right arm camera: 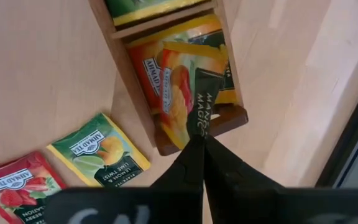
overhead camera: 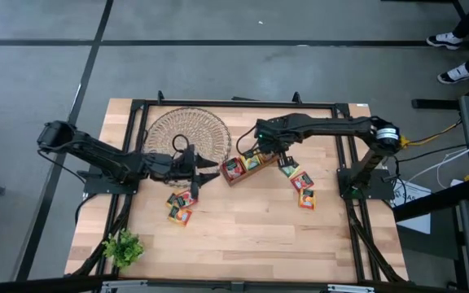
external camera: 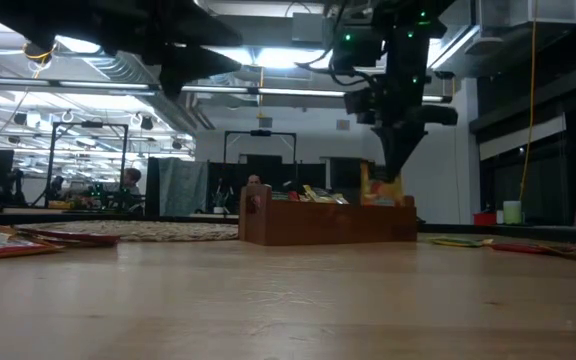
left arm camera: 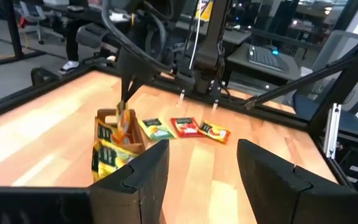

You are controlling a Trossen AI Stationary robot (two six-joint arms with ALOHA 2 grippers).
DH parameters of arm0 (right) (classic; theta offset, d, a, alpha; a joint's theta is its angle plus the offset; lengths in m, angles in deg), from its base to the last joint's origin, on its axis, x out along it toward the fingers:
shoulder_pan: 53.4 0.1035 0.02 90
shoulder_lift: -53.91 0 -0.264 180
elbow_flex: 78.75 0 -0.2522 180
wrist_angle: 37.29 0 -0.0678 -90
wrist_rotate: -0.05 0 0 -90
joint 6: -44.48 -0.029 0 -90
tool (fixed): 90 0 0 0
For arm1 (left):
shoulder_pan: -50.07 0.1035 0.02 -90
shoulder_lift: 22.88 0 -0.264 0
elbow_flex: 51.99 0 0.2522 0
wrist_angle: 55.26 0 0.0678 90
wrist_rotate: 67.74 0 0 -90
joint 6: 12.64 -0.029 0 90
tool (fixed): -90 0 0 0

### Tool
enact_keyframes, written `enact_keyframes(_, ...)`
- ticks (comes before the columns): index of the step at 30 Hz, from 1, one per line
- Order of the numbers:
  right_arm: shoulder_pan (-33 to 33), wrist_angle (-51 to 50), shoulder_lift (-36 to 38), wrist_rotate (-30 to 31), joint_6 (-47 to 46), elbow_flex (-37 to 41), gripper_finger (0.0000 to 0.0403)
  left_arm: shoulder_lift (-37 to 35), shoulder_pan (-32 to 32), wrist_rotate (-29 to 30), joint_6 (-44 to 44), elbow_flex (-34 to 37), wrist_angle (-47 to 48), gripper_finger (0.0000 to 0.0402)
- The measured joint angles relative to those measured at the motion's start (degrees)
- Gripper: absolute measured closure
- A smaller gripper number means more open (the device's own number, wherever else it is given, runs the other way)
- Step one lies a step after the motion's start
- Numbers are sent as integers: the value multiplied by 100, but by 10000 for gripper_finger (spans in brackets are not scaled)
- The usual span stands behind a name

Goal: Pick & Place Tea
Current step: Put the orange tea bag into the right section of the wooden organizer

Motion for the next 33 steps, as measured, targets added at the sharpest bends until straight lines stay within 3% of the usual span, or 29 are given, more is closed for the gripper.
enact_keyframes(27, -7, 364, -11, -411, -61, 0, 368, 160, 11, 19, 6, 0, -5, 217)
enact_keyframes(33, -7, 398, -9, -402, -490, 0, 348, 160, 11, 19, 6, 0, -3, 217)
